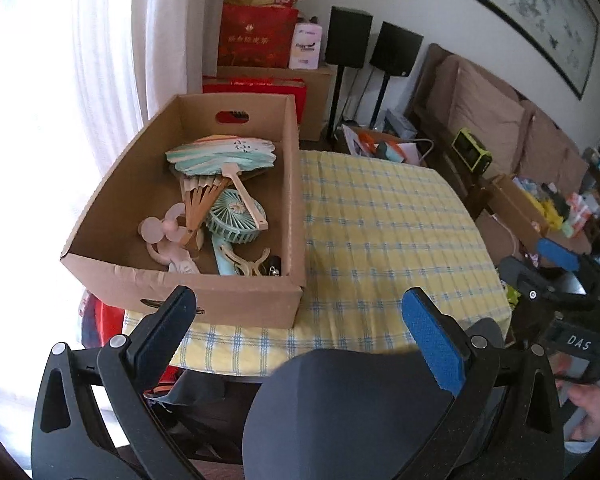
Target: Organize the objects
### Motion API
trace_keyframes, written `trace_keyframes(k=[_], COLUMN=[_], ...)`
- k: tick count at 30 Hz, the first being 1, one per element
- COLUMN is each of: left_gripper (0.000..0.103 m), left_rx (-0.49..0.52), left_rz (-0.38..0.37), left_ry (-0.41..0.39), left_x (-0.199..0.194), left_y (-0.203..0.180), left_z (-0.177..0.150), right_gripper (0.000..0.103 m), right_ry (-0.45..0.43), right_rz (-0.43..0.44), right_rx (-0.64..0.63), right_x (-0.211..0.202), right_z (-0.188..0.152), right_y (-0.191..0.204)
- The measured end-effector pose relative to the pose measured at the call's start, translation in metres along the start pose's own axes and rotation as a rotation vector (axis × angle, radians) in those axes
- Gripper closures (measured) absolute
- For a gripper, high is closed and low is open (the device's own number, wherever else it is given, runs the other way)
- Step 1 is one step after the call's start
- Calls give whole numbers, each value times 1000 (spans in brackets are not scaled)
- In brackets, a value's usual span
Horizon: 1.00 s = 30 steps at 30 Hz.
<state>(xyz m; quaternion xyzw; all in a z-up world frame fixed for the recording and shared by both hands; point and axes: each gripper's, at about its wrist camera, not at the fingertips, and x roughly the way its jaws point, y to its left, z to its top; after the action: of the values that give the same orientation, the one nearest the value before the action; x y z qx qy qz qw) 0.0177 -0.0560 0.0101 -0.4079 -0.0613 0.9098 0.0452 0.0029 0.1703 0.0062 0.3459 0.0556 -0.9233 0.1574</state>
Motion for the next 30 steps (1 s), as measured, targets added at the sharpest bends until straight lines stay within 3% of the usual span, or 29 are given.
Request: trace_keyframes(k=[8,13,30], left_gripper=[0,0,0], left_rx=[33,52,39], left_rz=[-21,12,26], left_ry=[-11,-18,-33], left_x=[-3,-5,-11], left_y=[-22,-33,-38], left_z=[-9,-10,-10], right_gripper=[0,0,0], right_ry=[-30,-22,-15], right_rz=[-20,-23,-20], right_rx=[17,30,36], right_x=[-20,-22,-21], right_z=[-10,-14,-16], right_y=[-6,-11,-13])
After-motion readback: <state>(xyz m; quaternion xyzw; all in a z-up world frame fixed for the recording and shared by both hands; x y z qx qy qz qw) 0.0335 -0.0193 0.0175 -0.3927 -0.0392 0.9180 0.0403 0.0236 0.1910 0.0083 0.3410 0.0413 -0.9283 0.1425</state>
